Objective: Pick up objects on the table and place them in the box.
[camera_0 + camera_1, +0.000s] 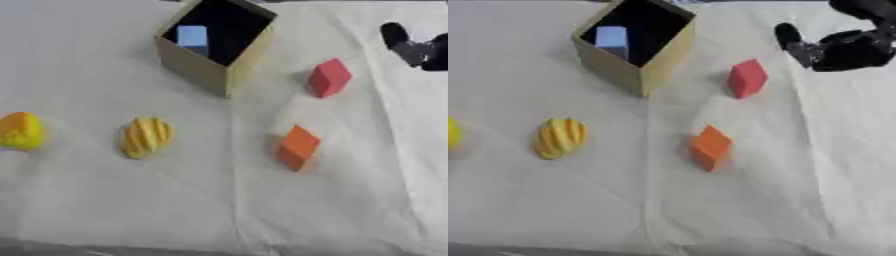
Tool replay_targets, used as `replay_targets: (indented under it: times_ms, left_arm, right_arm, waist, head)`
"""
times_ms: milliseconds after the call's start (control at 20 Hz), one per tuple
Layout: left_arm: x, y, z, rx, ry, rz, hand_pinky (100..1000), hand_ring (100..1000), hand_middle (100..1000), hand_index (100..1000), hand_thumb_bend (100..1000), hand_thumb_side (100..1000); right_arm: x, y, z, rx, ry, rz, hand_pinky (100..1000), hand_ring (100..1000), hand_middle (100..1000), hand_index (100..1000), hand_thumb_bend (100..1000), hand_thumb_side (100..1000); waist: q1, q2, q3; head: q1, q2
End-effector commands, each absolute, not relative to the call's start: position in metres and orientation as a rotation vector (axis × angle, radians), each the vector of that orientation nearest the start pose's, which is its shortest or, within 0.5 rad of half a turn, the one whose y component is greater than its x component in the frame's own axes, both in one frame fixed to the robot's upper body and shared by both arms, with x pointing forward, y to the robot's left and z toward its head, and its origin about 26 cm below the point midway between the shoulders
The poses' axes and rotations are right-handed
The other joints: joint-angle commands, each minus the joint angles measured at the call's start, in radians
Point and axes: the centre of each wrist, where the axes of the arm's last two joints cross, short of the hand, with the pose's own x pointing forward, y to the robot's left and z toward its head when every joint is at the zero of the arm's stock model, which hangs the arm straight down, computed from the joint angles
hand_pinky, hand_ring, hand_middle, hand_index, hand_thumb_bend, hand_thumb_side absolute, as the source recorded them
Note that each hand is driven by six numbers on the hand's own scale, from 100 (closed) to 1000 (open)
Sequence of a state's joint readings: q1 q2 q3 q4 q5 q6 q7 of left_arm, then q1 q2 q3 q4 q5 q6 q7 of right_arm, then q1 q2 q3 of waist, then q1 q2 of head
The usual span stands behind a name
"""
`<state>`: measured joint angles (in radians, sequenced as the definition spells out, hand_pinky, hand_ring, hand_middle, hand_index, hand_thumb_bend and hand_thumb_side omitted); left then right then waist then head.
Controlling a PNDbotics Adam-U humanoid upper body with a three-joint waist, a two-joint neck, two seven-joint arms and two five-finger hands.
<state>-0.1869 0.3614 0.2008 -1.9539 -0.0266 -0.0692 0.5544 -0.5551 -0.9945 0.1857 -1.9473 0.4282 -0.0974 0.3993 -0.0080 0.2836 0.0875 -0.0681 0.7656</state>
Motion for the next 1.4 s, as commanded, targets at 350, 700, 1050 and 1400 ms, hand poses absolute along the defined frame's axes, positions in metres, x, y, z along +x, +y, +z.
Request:
replay_targets:
  times_ms: [350,700,1050,1400]
  left_arm:
    - [0.288,0.332,0.189,0.726,-2.291,0.311,698,690,589,754,429,545]
    - [0.289,0.333,0.189,0.727,-2.290,0.297,697,691,588,754,429,546]
    - [0.290,0.333,0.190,0.722,-2.292,0.290,697,692,588,754,428,546]
    - [0.290,0.332,0.190,0.714,-2.293,0.290,696,693,589,754,429,547]
  right_arm:
    - [0.349,-0.315,0.316,1.344,2.023,-2.661,884,886,830,897,100,278]
    - [0.378,-0.328,0.307,1.328,1.863,-2.777,890,921,868,928,131,395]
    - [0.389,-0.329,0.292,1.283,1.771,-2.833,899,938,883,934,329,387]
    - [0.396,-0.320,0.284,1.217,1.770,-2.857,901,931,873,926,373,357]
  waist:
    - [-0.006,-0.023,0.008]
    - [-0.011,-0.020,0.010]
    - [-0.012,-0.014,0.016]
    - [-0.010,-0.013,0.019]
  head:
    - [-0.012,0.004]
    - [-0.011,0.004]
    - [-0.016,0.004]
    - [-0.023,-0.002]
